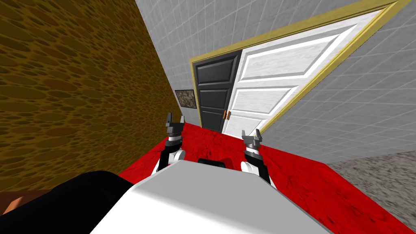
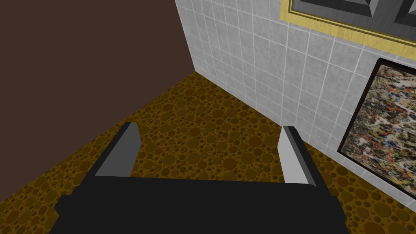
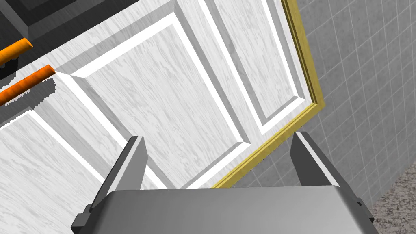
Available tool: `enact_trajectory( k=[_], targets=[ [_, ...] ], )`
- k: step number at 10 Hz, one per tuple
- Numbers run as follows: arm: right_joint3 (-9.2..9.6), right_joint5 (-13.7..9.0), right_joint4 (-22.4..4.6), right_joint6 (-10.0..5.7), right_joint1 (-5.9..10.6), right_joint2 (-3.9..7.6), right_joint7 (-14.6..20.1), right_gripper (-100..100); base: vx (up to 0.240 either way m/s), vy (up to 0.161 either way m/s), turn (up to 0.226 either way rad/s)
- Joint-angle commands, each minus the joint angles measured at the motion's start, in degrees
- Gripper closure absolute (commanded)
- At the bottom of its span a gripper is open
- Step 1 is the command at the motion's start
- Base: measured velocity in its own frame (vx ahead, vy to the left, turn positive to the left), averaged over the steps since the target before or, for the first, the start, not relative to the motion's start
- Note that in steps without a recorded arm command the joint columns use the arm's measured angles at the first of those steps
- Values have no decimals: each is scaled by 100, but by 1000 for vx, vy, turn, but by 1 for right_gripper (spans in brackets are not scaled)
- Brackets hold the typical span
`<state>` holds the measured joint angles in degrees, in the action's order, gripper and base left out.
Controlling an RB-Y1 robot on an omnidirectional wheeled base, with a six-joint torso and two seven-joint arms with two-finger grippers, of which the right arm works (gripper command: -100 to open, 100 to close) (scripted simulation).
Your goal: Pull the door open
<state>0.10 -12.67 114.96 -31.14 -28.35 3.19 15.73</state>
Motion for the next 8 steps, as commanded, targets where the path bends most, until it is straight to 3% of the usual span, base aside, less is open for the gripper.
enact_trajectory(
  k=[1, 8],
  targets=[
    [19, -107, -206, -50, 69, 12, 197, -100, 144, -10, 80],
    [44, -527, -1014, -289, 280, 111, 904, -100, 99, -19, 56]
  ],
)
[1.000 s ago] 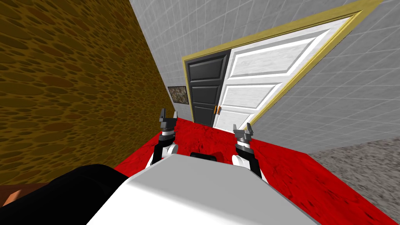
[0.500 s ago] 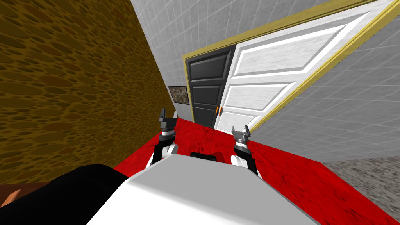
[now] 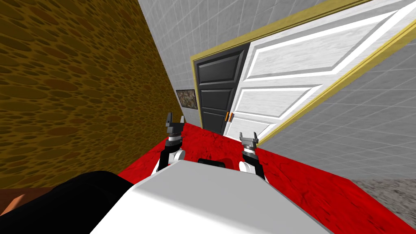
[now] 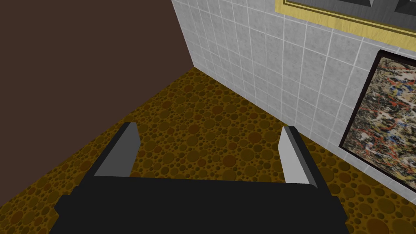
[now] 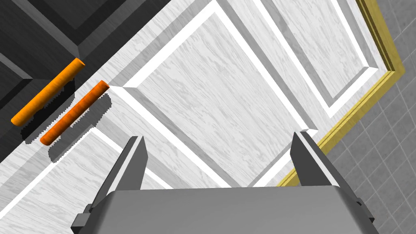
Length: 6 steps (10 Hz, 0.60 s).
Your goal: Pull the door open
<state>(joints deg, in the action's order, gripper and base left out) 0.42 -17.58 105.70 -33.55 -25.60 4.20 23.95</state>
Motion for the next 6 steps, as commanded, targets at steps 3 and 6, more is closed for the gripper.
enact_trajectory(
  k=[3, 6],
  targets=[
    [24, -233, -466, -160, 105, 45, 413, -100, 94, -26, 67],
    [36, -432, -849, -274, 206, 78, 748, -100, 98, -22, 65]
  ],
)
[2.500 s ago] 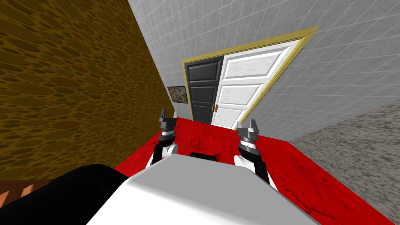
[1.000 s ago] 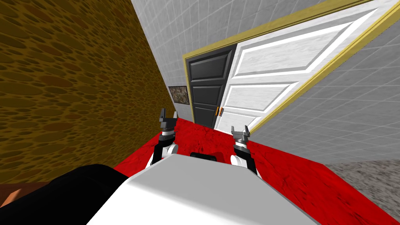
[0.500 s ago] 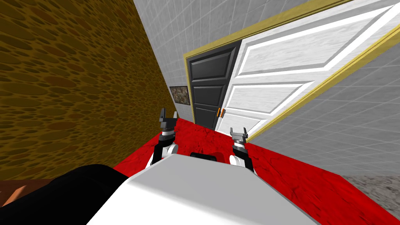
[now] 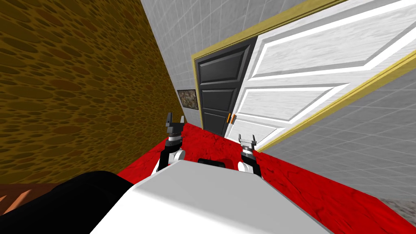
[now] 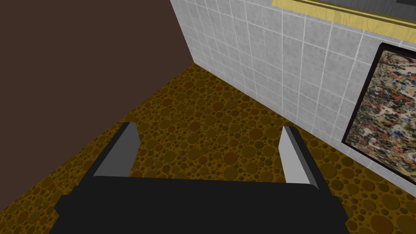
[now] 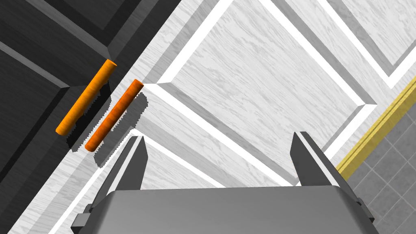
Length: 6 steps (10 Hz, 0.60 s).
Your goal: Pull the door open
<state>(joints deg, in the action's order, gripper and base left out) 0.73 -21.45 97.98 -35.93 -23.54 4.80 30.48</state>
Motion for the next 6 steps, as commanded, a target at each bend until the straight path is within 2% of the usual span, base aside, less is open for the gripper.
enact_trajectory(
  k=[1, 6],
  targets=[
    [8, -112, -206, -74, 35, 27, 209, -100, 97, -37, 61],
    [28, -449, -853, -267, 209, 71, 777, -100, 96, -25, 67]
  ],
)
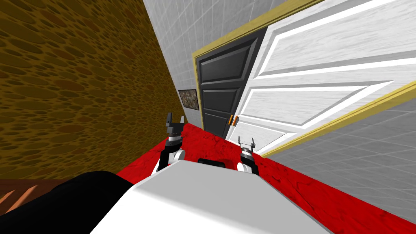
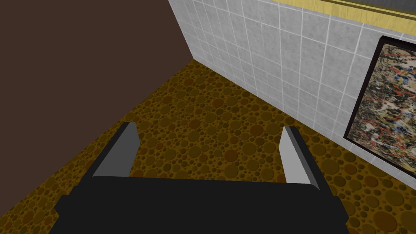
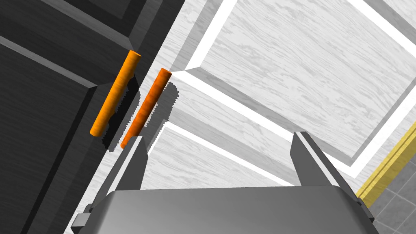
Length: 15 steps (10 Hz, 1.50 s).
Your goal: Pull the door open
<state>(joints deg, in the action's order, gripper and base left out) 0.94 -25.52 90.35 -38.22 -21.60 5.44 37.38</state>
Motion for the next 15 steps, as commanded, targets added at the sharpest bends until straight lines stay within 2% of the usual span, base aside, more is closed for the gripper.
enact_trajectory(
  k=[1, 15],
  targets=[
    [11, -109, -219, -76, 51, 15, 201, -100, 100, -36, 65],
    [60, -982, -1886, -575, 521, 87, 1671, -100, 93, -36, 63]
  ],
)
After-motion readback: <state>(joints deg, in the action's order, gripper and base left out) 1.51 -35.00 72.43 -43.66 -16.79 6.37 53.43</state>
